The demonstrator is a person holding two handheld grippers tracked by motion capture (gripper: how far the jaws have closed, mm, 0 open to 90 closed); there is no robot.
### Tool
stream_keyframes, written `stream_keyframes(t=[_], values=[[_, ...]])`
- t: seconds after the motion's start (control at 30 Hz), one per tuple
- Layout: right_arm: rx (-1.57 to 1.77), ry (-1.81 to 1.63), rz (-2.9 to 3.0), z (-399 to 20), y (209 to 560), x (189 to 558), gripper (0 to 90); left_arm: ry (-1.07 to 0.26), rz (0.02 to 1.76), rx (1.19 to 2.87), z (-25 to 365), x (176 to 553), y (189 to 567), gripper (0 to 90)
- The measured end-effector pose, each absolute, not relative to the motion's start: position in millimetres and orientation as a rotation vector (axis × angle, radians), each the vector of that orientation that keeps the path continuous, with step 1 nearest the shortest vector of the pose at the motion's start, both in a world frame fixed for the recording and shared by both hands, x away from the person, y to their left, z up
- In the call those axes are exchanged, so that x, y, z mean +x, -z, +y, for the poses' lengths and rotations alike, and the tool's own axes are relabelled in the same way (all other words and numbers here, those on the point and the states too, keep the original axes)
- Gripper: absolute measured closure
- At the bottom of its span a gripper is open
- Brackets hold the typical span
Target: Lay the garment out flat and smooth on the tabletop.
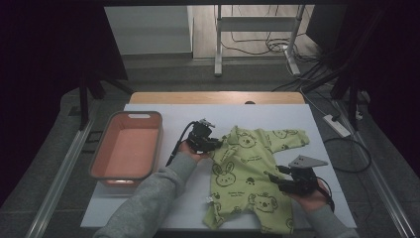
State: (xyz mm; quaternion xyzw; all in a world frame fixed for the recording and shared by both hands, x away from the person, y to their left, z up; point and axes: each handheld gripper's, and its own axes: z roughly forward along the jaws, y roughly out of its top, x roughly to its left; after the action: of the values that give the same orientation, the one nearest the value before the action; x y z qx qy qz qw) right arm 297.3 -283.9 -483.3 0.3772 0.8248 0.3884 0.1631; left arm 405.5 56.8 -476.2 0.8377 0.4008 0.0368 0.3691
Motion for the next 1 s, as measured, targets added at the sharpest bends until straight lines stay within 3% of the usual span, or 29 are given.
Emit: stream_keyframes(t=[0.43, 0.57, 0.77, 1.0], values=[[1.078, -1.087, 2.373, -281.4, 486.6, 299.6, 47.2, -0.114, 1.081, 2.114, 73.0, 404.6, 475.7, 71.2], [1.080, -1.088, 2.372, -281.8, 486.3, 299.6, 47.2, -0.126, 1.100, 2.132, 76.2, 403.3, 477.7, 73.3], [1.080, -1.090, 2.372, -281.1, 486.8, 300.0, 47.2, -0.075, 1.094, 2.168, 79.9, 403.7, 486.5, 85.3], [1.079, -1.088, 2.371, -281.4, 487.0, 300.6, 47.2, -0.135, 1.104, 2.135, 89.8, 400.5, 476.9, 86.9]])
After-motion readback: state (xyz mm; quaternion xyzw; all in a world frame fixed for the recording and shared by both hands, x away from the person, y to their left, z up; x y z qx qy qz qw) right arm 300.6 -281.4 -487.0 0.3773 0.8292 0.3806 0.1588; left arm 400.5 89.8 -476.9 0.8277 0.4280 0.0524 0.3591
